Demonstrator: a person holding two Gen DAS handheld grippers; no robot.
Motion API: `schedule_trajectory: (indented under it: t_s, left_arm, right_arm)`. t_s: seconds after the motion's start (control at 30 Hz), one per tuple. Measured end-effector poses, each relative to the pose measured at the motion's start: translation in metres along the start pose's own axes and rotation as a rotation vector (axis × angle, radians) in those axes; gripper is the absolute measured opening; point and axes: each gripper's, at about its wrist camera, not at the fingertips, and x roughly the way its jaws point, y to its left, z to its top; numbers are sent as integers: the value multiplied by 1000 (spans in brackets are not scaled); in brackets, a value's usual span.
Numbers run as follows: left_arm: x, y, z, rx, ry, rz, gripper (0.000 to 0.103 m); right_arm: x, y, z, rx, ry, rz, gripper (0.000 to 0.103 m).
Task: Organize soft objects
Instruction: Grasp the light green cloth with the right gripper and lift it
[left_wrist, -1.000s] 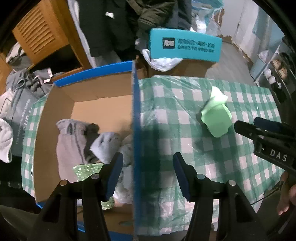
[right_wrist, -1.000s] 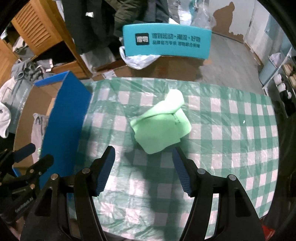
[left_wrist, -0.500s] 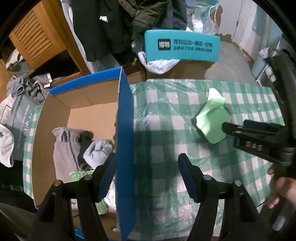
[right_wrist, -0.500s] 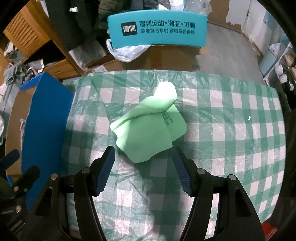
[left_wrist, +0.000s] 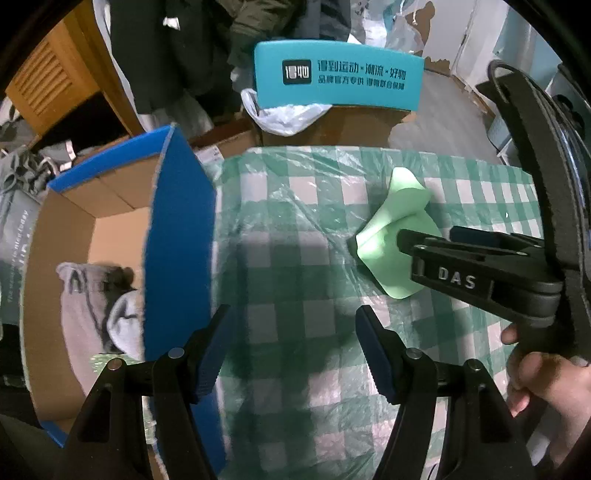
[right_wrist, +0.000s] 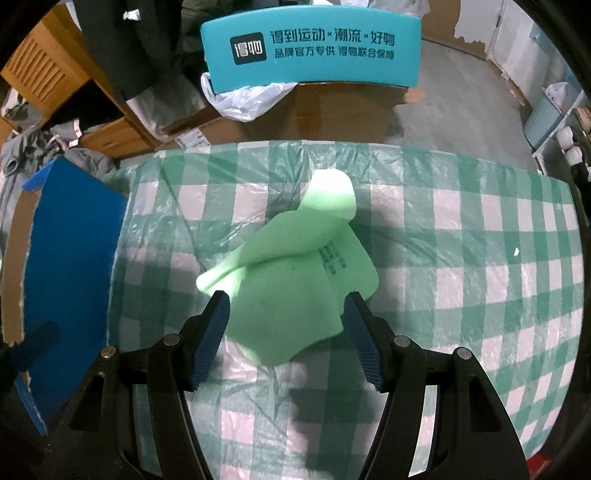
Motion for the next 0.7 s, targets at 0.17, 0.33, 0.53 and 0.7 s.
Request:
schedule_trajectory:
  t_s: [0.17, 0.33, 0.53, 0.7]
  left_arm:
    - [14, 0, -1, -7, 42, -7, 69]
    - [18, 4, -8, 1, 65, -6, 69]
    - [23, 6, -17, 14, 99, -14, 69]
    - [23, 2, -29, 45, 120, -12, 69]
  right_arm:
    - [22, 2, -1, -16, 40, 2, 65]
    - [32, -1, -9, -1, 84, 23, 44]
    - [23, -4, -26, 15, 122, 42, 42]
    - [11, -6, -56, 13, 173, 45, 42]
